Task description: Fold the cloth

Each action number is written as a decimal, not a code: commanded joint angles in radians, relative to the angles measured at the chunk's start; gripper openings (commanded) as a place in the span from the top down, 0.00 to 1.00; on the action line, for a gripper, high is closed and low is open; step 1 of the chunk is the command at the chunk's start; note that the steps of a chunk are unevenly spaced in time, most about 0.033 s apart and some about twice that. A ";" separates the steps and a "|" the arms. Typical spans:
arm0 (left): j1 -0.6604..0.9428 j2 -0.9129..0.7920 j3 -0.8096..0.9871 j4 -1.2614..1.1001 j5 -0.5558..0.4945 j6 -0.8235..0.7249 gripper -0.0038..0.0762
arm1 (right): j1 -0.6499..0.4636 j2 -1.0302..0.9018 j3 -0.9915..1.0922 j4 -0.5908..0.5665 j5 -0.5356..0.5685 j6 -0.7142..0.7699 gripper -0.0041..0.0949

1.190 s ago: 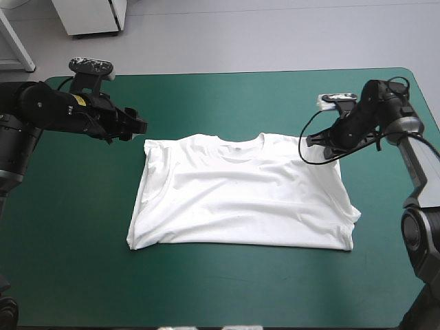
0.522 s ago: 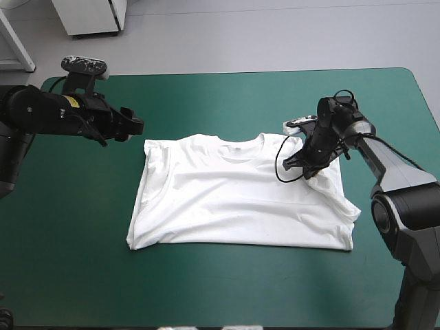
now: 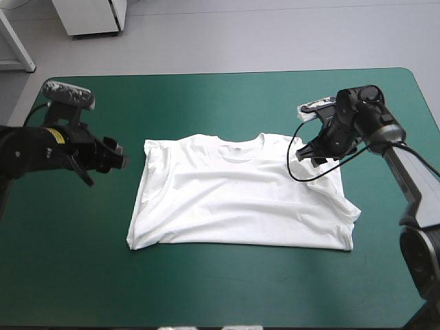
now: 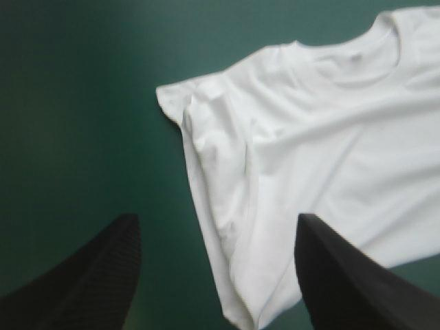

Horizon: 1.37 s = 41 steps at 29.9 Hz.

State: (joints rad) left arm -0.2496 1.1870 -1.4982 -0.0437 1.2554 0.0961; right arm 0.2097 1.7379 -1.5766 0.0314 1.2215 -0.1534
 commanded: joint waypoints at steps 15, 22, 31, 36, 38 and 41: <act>-0.030 -0.061 0.499 0.018 -0.072 -0.046 0.36 | -0.006 -0.687 0.592 -0.233 0.028 0.181 0.44; -0.030 0.056 0.550 -0.011 -0.143 -0.032 0.35 | -0.006 -0.727 0.606 -0.221 0.028 0.206 0.44; -0.030 0.183 0.552 -0.033 -0.239 -0.017 0.35 | -0.006 -0.727 0.606 -0.205 0.028 0.202 0.44; -0.030 0.222 0.556 -0.035 -0.258 -0.019 0.35 | -0.006 -0.727 0.606 -0.209 0.028 0.199 0.44; -0.030 0.232 0.560 -0.035 -0.264 -0.021 0.35 | -0.006 -0.727 0.606 -0.212 0.028 0.199 0.44; -0.030 0.254 0.583 -0.037 -0.275 -0.021 0.35 | -0.006 -0.727 0.606 -0.214 0.028 0.196 0.44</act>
State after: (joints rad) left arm -0.2735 1.4526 -0.9109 -0.0685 0.9927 0.0823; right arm 0.2090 1.0245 -0.9433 -0.1572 1.2426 0.0485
